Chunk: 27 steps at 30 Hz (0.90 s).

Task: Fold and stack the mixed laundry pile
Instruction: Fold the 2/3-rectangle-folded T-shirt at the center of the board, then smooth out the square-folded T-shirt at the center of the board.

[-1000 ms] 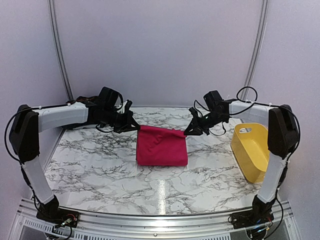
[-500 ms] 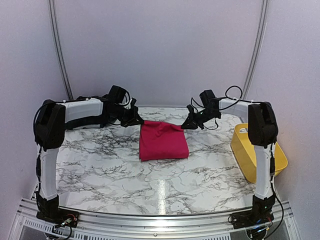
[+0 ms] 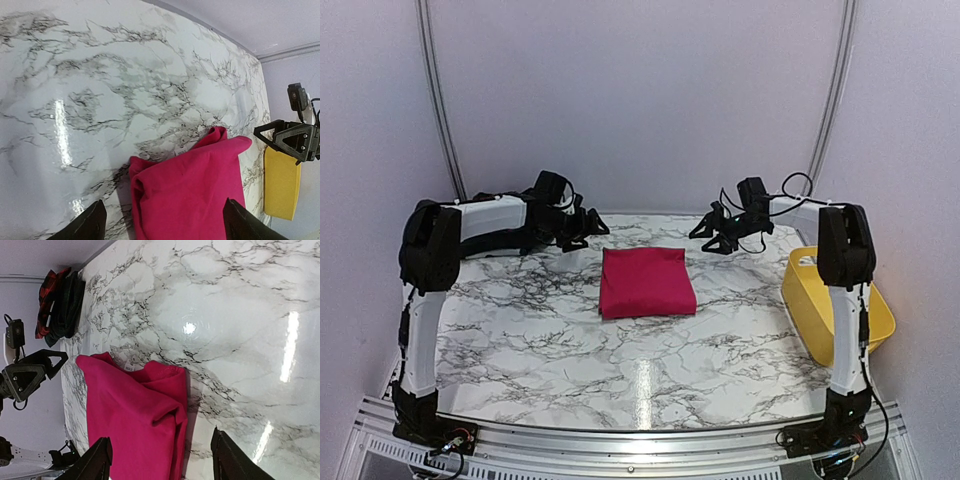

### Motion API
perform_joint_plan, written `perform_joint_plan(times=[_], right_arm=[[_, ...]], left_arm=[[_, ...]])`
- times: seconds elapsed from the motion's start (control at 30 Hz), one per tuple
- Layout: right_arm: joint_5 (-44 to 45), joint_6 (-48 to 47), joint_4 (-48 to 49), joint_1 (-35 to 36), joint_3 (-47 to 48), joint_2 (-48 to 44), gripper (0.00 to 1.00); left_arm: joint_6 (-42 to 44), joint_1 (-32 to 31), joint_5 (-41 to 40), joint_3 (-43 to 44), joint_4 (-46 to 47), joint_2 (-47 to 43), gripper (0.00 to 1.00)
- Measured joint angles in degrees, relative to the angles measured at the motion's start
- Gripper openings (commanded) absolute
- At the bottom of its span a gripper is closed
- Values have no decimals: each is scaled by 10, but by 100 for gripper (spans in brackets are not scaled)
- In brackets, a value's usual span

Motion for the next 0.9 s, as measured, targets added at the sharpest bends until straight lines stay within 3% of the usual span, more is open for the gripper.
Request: perform_joint_plan(times=[0.13,0.33,0.57,0.73,0.9], right_arm=[[-7,-17,14,-11,-66,-61,52],[-53,-25,68,26,-108,-101,39],[-96,-14,125,90,-13,8,32],[-103,8,162,76,70,115,28],[-119,60,225,41,106,192,31]], left_arm=[[13,6,-10,-66,6,-52,78],[40,-28,25,-113,36,-90,58],[10,-57,69,-98,134,-40,47],[-45,-42,80,-8,202,71,43],[-90,-21,78,35,232,150,44]])
